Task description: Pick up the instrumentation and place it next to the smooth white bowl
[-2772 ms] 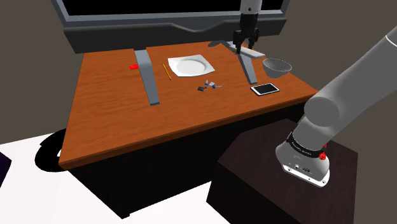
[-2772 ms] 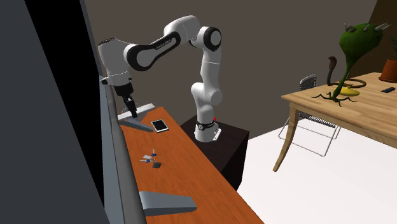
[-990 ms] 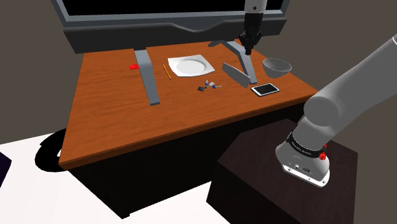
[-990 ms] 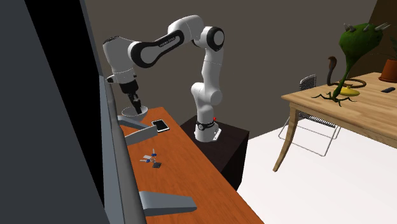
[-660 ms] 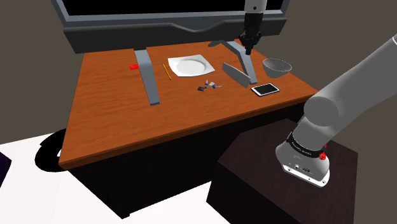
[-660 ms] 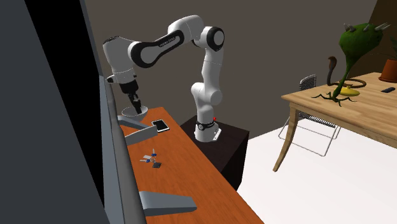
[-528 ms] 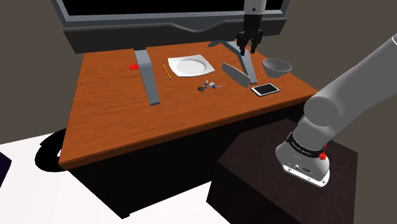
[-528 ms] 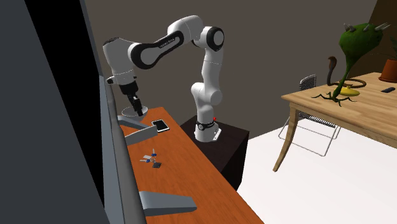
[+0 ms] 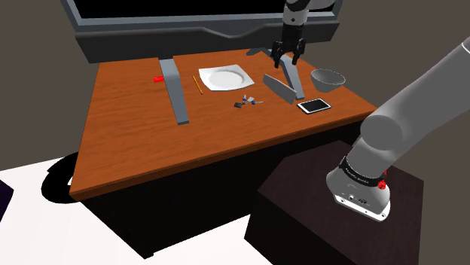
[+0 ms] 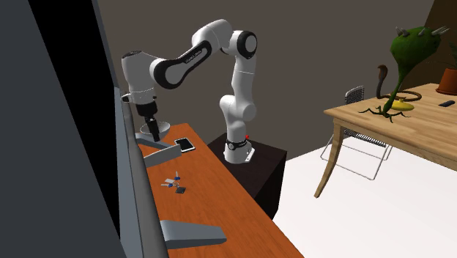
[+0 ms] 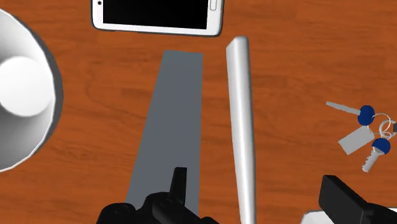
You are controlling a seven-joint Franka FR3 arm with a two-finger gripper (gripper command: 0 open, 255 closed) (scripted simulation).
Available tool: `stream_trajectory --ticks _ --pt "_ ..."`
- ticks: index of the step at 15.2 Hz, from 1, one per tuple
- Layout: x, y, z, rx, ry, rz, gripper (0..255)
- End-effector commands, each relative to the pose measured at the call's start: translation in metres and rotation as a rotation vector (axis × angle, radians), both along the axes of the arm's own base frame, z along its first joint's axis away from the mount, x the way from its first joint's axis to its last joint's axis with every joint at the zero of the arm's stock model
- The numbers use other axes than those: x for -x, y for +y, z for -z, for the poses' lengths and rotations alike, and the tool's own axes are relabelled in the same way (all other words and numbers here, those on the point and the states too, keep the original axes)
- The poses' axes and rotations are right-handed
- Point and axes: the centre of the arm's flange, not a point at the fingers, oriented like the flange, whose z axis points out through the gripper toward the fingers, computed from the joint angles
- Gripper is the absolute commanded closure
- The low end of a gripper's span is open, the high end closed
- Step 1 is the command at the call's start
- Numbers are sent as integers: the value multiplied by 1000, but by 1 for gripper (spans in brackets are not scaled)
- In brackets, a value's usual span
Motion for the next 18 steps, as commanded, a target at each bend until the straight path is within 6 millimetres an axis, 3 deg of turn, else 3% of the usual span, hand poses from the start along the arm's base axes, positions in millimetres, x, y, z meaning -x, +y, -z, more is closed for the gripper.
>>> stream_trajectory --ticks 1,7,15,16,18 --pt "-29 2 68 -22 19 -150 0" --pt "-26 3 103 -22 19 -150 0" --pt "-26 3 103 -22 19 -150 0" --pt "-36 0 94 -20 19 -150 255" --pt "-52 5 75 -20 18 -150 255"
